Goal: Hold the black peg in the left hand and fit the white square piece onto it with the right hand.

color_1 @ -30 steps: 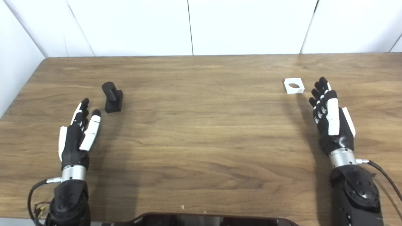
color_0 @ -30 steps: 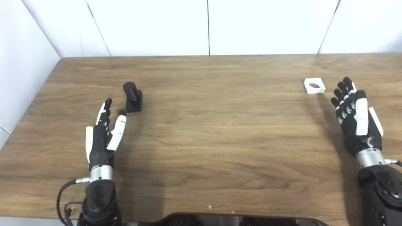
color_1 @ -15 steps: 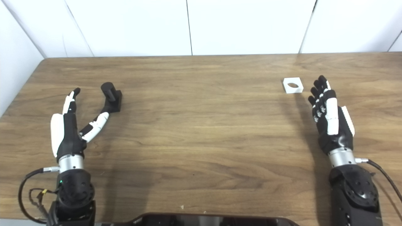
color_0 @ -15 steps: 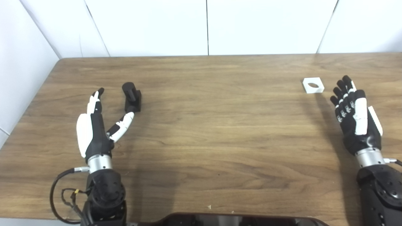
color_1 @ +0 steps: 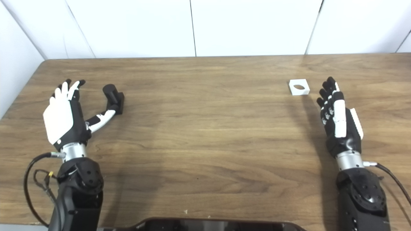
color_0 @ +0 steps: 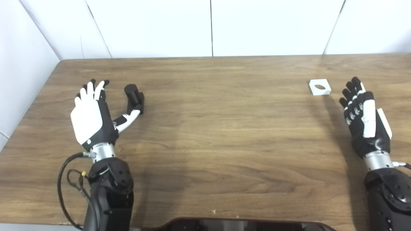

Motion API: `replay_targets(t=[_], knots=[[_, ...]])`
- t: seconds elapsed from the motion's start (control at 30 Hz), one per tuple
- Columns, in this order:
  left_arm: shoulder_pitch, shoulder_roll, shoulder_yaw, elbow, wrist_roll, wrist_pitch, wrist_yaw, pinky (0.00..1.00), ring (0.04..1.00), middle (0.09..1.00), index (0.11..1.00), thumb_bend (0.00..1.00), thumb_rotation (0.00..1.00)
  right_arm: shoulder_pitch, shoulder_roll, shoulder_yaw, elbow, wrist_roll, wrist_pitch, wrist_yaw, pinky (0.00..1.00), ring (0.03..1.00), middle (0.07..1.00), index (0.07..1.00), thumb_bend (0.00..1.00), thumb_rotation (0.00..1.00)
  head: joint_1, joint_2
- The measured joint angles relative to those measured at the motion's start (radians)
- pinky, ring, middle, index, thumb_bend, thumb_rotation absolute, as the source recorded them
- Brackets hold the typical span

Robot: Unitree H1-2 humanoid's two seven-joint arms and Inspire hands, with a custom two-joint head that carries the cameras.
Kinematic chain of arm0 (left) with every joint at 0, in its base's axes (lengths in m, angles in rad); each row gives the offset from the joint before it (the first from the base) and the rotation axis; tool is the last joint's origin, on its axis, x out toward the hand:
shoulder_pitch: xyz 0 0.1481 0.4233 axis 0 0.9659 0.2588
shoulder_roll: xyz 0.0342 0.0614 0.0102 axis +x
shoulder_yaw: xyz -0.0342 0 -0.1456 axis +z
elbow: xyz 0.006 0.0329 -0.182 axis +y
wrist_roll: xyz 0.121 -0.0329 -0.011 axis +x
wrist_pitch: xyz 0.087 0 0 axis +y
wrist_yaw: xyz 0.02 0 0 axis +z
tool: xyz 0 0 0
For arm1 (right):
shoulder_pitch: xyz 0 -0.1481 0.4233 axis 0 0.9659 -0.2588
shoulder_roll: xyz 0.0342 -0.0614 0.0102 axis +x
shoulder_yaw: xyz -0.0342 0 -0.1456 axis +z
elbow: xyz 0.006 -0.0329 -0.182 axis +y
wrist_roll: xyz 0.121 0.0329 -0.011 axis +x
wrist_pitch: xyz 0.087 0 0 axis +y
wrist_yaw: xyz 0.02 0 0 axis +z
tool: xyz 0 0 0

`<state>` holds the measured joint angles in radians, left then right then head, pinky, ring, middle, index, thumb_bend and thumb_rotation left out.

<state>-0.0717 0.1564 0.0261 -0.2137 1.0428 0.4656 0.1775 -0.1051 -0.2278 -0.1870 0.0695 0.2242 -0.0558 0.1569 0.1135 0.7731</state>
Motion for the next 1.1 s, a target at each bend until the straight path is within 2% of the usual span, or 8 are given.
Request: replay_targets(t=[0.17, 0.33, 0.47, 0.63, 0.83, 1.1], knots=[[-0.026, 0.0, 0.002, 0.041, 0.106, 0.002, -0.065, 1.0, 1.0, 1.0, 0.755, 0.75, 0.45, 0.0, 0.001, 0.0, 0.001, 0.0, -0.001, 0.0, 1.0, 1.0, 1.0, 1.0, 0.51, 1.0, -0.002, -0.008], [-0.05, 0.004, 0.005, 0.076, 0.167, 0.002, -0.1, 1.0, 1.0, 0.994, 0.743, 0.77, 0.41, -0.001, 0.002, 0.0, 0.002, -0.001, -0.002, -0.001, 1.0, 1.0, 1.0, 1.0, 0.53, 1.0, -0.002, -0.011], [-0.081, 0.007, 0.014, 0.117, 0.213, 0.002, -0.141, 1.0, 1.0, 0.995, 0.746, 0.77, 0.45, -0.002, 0.002, 0.0, 0.003, -0.002, -0.002, -0.001, 1.0, 1.0, 1.0, 1.0, 0.54, 1.0, -0.002, -0.014], [-0.121, 0.006, 0.024, 0.143, 0.242, 0.002, -0.182, 1.0, 1.0, 0.994, 0.753, 0.77, 0.49, -0.003, 0.003, 0.0, 0.003, -0.003, -0.001, -0.001, 1.0, 1.0, 1.0, 1.0, 0.57, 1.0, -0.005, -0.017], [-0.147, 0.005, 0.025, 0.166, 0.262, 0.002, -0.208, 1.0, 1.0, 0.979, 0.764, 0.77, 0.55, -0.003, 0.003, 0.0, 0.004, -0.003, -0.001, -0.001, 1.0, 1.0, 1.0, 1.0, 0.55, 1.0, -0.005, -0.023], [-0.173, -0.001, 0.038, 0.219, 0.28, 0.002, -0.241, 1.0, 1.0, 0.976, 0.777, 0.75, 0.57, -0.005, 0.003, 0.0, 0.009, -0.004, -0.005, 0.0, 1.0, 1.0, 1.0, 1.0, 0.57, 1.0, -0.005, -0.025]])
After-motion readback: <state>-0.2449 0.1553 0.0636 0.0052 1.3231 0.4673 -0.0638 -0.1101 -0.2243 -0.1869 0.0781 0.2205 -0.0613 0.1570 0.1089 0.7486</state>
